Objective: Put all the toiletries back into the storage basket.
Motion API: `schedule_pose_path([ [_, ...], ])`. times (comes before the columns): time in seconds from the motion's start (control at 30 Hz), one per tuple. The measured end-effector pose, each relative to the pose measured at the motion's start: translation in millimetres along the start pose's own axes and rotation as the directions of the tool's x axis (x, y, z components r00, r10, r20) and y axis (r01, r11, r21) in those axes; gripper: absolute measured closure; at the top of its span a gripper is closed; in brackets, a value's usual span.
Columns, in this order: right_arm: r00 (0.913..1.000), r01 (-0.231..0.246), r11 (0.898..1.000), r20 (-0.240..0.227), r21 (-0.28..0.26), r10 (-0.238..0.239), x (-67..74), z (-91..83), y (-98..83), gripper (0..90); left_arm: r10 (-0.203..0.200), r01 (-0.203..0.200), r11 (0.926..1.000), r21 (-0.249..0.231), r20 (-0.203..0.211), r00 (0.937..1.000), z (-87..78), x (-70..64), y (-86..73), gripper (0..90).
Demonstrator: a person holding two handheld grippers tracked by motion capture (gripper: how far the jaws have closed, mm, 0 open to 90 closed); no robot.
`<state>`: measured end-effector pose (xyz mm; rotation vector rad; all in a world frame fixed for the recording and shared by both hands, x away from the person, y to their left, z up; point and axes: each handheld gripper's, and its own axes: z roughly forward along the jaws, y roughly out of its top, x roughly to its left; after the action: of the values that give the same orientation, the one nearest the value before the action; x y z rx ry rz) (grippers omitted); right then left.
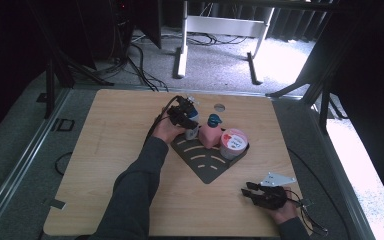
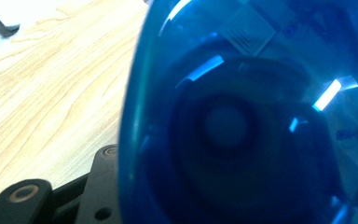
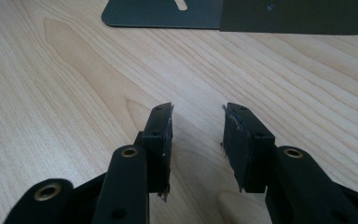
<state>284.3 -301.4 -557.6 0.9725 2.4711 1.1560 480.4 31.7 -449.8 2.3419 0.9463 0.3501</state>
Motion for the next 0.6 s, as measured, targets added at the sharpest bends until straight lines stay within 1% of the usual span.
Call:
schedule_pose_path([
  [0.23,1.0000,0.001,1.000,-0.001,0.001,-0.001,0.0,-0.1,0.0,62.0,-0.001,0.001,0.9999,-0.011,0.002,1.0000,4.5,-0.9,1.1,54.5],
  [0.4,1.0000,0.000,1.000,-0.002,0.002,0.000,-0.2,-0.1,0.0,62.1,-0.008,0.008,0.9999,-0.010,0.009,0.9999,7.9,-0.6,2.6,54.5],
  [0.6,1.0000,0.000,1.000,-0.002,0.001,0.000,-0.3,-0.2,-0.1,62.1,-0.006,0.006,0.9999,-0.013,0.009,0.9999,11.2,-2.4,4.1,54.5],
])
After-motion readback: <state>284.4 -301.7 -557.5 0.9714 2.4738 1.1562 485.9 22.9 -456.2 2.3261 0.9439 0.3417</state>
